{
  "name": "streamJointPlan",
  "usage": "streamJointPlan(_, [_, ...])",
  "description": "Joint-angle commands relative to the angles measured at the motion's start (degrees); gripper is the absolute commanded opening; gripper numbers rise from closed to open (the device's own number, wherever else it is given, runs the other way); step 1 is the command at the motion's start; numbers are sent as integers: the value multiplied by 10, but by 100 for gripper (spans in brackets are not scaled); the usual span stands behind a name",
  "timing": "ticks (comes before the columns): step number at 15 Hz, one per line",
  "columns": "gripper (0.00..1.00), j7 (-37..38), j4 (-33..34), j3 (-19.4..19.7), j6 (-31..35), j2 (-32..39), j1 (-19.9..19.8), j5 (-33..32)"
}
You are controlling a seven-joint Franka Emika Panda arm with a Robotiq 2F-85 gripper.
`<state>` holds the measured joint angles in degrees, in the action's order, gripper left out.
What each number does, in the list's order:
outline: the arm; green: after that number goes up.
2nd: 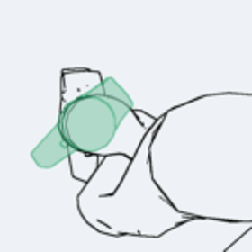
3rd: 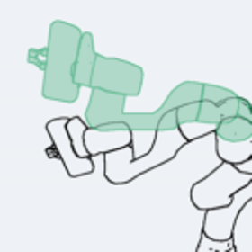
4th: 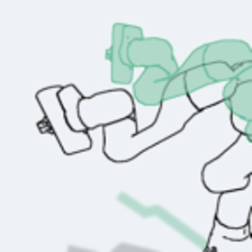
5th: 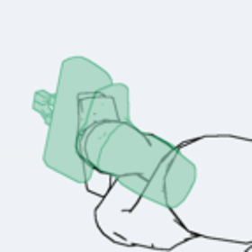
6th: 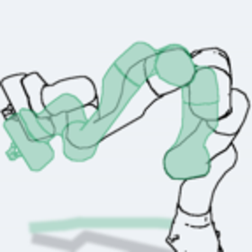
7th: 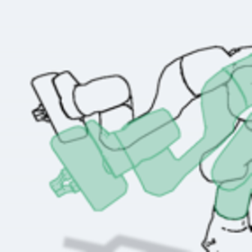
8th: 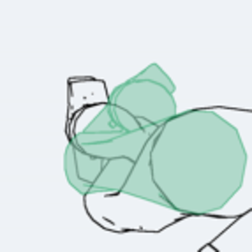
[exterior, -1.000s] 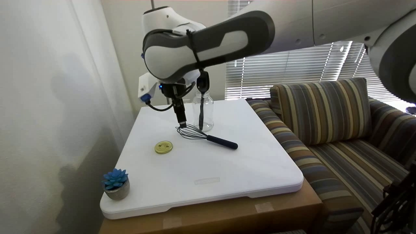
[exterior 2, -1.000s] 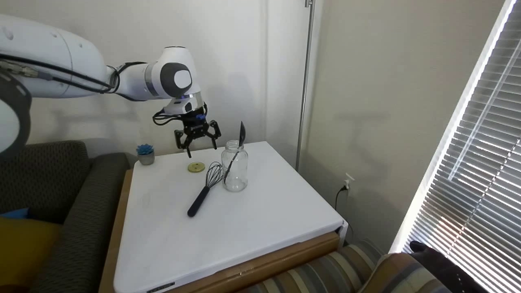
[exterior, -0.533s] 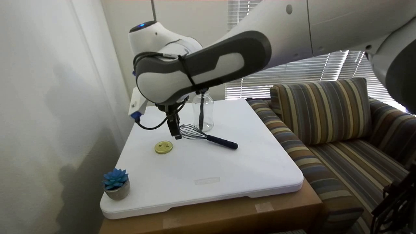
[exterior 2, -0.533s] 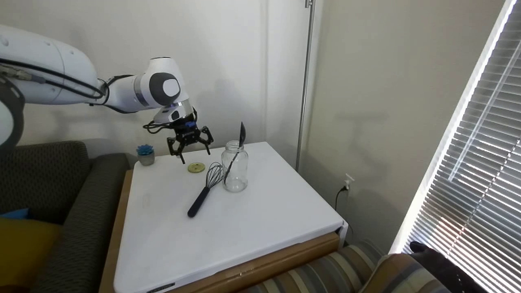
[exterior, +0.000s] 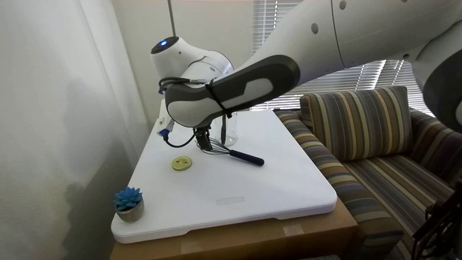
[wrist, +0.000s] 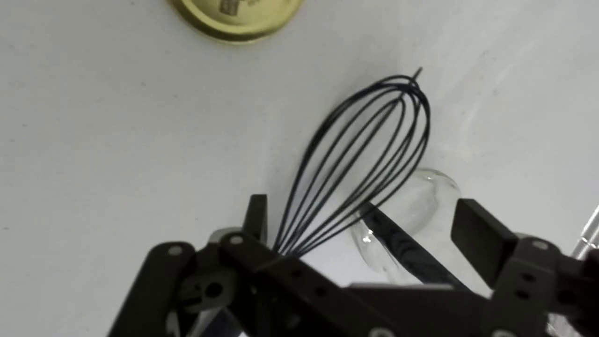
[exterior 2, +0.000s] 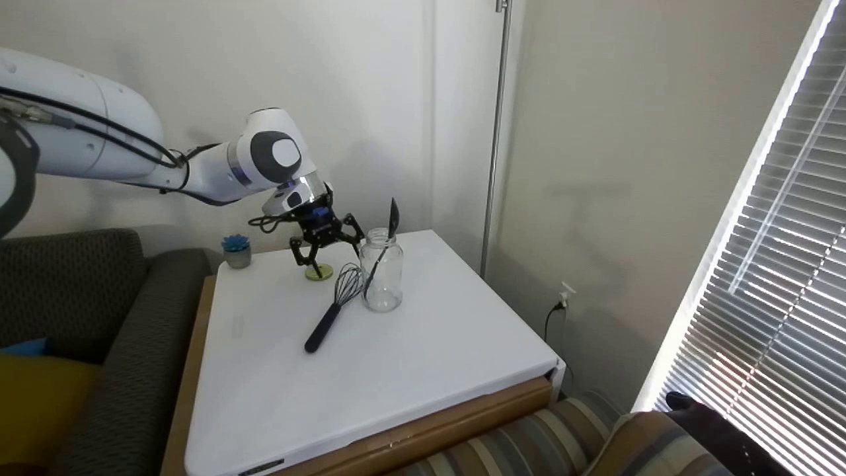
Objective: Put the spatula and whisk inside the glass jar
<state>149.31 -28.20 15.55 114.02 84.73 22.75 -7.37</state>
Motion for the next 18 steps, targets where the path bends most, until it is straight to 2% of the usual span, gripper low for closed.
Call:
streamJointPlan(1, [100,0,-11,74,23,0,2,65])
streamJointPlan(2, [100,0,-10,79,24,0,-1,75])
streamJointPlan(4, [100,-12,-8,39,41,0,-12,72])
streamJointPlan(9, [100,-119,-11,-42,119,0,-30,107])
streamJointPlan(12, [100,-134,-12,-36,115,0,-18,83])
streamJointPlan(13, [100,-123,-7,-53,106,0,-20,44])
streamJointPlan(18, [100,-120,3,-64,97,0,-19,21])
